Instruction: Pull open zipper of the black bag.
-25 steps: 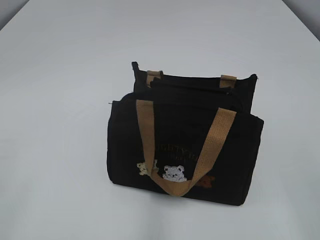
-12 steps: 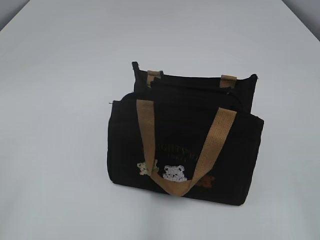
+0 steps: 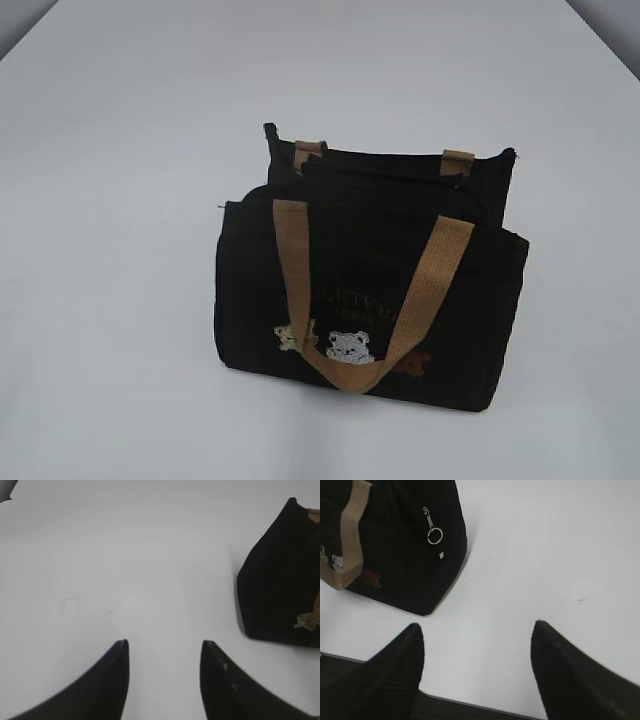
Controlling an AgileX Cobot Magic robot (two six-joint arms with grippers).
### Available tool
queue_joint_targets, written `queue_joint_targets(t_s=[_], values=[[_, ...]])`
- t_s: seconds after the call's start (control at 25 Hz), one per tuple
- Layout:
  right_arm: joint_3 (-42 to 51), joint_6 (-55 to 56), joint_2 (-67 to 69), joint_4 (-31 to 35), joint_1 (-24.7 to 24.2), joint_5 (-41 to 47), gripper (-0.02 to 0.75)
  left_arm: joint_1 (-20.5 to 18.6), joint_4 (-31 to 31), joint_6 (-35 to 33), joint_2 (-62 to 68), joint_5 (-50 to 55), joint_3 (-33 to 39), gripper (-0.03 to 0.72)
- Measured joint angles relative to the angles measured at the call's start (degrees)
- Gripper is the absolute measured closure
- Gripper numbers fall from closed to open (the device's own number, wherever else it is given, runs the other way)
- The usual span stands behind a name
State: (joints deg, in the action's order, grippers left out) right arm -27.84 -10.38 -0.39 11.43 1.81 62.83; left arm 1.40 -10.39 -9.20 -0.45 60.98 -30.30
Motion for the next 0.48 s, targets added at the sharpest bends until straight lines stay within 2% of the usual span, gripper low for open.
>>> queue_joint_targets(t_s=[0.16,0.48], values=[[0.0,0.0,0.0,0.04,0.0,0.0,0.219,-1.21,0.0,0.0,0.0,0.0,0.0,0.335],[0.0,0.0,0.0,0.53,0.0,0.0,0.219,-0.91,0.0,0.0,0.0,0.0,0.0,0.351]])
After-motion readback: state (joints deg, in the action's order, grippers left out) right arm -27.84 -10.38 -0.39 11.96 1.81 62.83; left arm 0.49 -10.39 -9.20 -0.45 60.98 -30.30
